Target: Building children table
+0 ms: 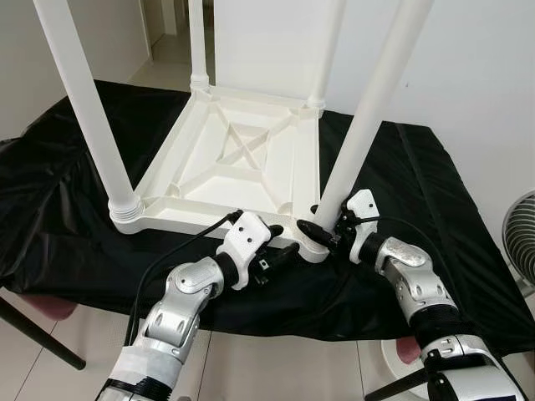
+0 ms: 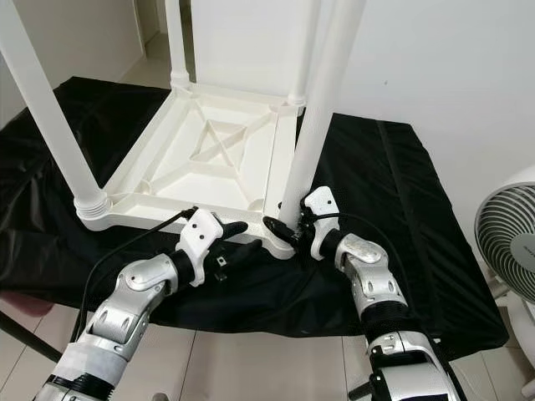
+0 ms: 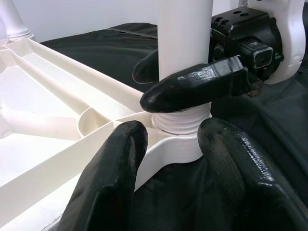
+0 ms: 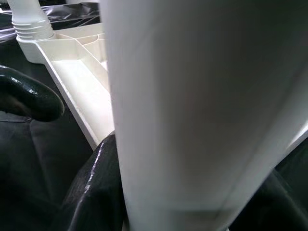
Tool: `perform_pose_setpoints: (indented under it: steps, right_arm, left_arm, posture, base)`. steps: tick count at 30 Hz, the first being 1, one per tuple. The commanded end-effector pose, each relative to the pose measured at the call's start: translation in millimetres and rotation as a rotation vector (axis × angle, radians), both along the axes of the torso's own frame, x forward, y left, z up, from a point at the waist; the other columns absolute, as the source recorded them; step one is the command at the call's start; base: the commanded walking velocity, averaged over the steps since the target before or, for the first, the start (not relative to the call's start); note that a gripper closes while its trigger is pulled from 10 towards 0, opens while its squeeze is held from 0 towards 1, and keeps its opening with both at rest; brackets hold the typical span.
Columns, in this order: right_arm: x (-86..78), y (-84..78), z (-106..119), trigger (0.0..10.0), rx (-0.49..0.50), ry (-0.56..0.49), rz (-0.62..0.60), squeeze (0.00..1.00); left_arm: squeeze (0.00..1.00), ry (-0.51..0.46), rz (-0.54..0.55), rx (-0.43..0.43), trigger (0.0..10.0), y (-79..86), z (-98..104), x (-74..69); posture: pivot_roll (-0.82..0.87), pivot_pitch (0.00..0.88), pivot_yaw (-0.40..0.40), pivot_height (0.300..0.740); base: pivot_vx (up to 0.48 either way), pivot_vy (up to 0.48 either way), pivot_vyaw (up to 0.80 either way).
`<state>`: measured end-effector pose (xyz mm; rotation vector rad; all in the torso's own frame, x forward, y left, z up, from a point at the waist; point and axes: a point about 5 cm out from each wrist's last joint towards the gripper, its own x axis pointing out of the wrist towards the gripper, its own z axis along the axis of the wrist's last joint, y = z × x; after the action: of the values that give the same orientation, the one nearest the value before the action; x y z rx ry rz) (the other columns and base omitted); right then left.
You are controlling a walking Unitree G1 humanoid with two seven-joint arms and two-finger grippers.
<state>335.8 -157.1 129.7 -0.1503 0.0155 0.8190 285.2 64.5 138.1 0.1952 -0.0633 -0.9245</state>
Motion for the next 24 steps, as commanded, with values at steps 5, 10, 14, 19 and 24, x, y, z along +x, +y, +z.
perform_pose_setpoints:
  steps: [5, 10, 14, 19, 24]
  right_arm:
    - [-0.6, -4.4, -13, 1.5, -0.024, 0.039, -0.008, 0.0]
    - [1.0, -5.2, -17, 10.0, -0.034, 0.047, -0.072, 0.0]
    - [3.7, -4.8, -21, 10.0, -0.054, 0.06, -0.171, 0.0]
    - [0.9, 11.5, -19, 10.0, -0.001, 0.034, -0.276, 0.0]
    - [-1.8, 22.5, -17, 10.0, 0.069, 0.034, -0.377, 0.0]
  left_arm:
    - [0.0, -0.024, 0.052, -0.005, 10.0, 0.1, 6, 2.9]
    - [0.0, -0.023, 0.046, -0.004, 10.0, -0.7, 6, 2.6]
    - [0.0, -0.019, 0.039, -0.005, 10.0, -2.1, 5, 1.3]
    - [0.0, -0.007, 0.026, -0.008, 10.0, -4.8, 3, -2.3]
    - [0.0, -0.002, 0.024, -0.01, 10.0, -5.3, 2, -3.7]
  posture:
    - [0.13, 0.004, -0.058, 0.74]
    - [0.12, 0.006, -0.059, 0.74]
    - [0.11, 0.017, -0.055, 0.74]
    - [0.1, 0.031, -0.055, 0.74]
    - [0.1, 0.039, -0.056, 0.74]
  base:
    - [0.0, 0.0, 0.0]
    - [0.0, 0.0, 0.0]
    - [0.0, 0.0, 0.0]
    - [0.0, 0.0, 0.0]
    - [0.0, 0.0, 0.0]
